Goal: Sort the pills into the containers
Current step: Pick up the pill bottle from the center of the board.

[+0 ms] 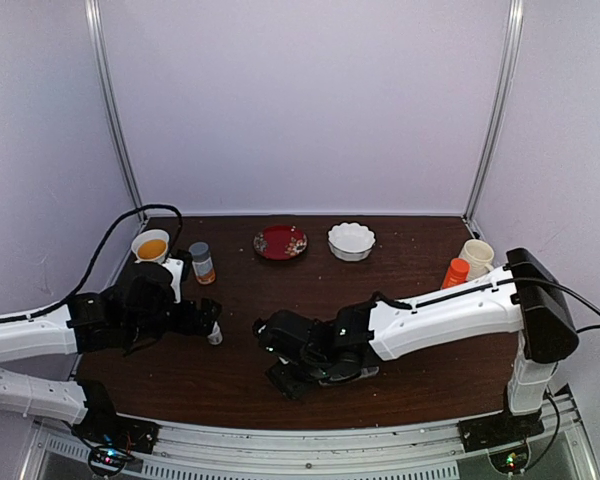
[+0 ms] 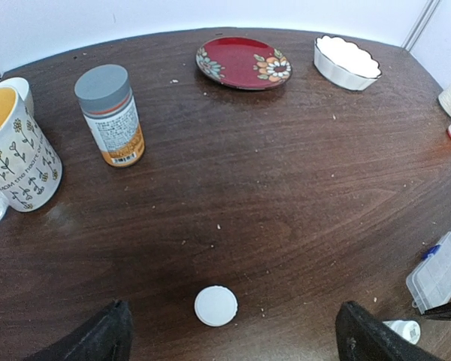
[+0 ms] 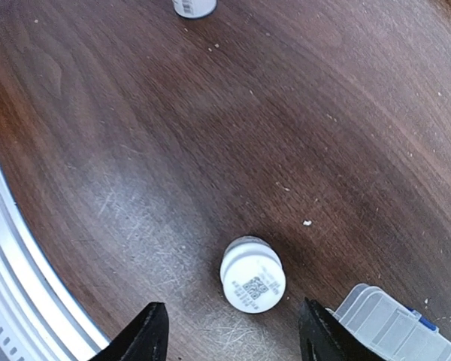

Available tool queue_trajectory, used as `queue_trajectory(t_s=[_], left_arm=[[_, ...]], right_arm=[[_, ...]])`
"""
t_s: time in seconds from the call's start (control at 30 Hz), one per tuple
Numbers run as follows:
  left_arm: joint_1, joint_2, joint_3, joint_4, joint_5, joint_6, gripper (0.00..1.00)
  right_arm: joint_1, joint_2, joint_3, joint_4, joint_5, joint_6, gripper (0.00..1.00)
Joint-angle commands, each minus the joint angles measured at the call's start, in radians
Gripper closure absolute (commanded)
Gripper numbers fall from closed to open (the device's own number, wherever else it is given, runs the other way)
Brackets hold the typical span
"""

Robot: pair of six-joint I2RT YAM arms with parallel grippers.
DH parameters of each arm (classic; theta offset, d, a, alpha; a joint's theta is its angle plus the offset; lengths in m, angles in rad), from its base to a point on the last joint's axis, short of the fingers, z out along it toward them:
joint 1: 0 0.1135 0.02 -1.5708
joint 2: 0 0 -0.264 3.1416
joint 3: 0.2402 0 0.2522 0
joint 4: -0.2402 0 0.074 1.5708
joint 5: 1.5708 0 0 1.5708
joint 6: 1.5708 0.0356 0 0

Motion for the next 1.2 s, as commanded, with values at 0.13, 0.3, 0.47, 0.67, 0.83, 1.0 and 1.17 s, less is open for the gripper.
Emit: queue_trajectory(t_s=[0.13, 0.3, 0.47, 0.67, 0.83, 1.0, 1.17], left_arm=[[0.007, 0.006, 0.05, -0.012, -0.035, 0.025, 0.02], [0.007, 0.009, 0.042, -0.012, -0.038, 0.025, 0.02], [0.007, 0.024, 0.05, -0.034, -0.044, 0.022, 0.02], [0.007, 0.022, 0.042, -0.034, -0.045, 0.022, 0.02], [0.007, 0.03, 0.042, -0.04, -0.038, 0.035, 0.02], [0.007, 0.039, 0.037, -0.028, 0.028, 0.075, 0.02], [0.007, 0.092, 0.029, 0.038, 0.113, 0.089, 0.04]], right_arm=[[0.004, 0.058, 0.062, -0.077, 0.118, 0.047, 0.39], [0.003, 0.079, 0.071, -0.052, 0.12, 0.043, 0.47], [0.003, 0.118, 0.12, -0.083, 0.141, 0.035, 0.57], [0.003, 0.121, 0.131, -0.076, 0.148, 0.024, 0.68], [0.002, 0.097, 0.127, -0.073, 0.145, 0.022, 0.76], [-0.005, 0.015, 0.089, -0.065, 0.183, 0.025, 0.77], [-0.046, -0.09, 0.023, -0.084, 0.218, 0.014, 0.78]])
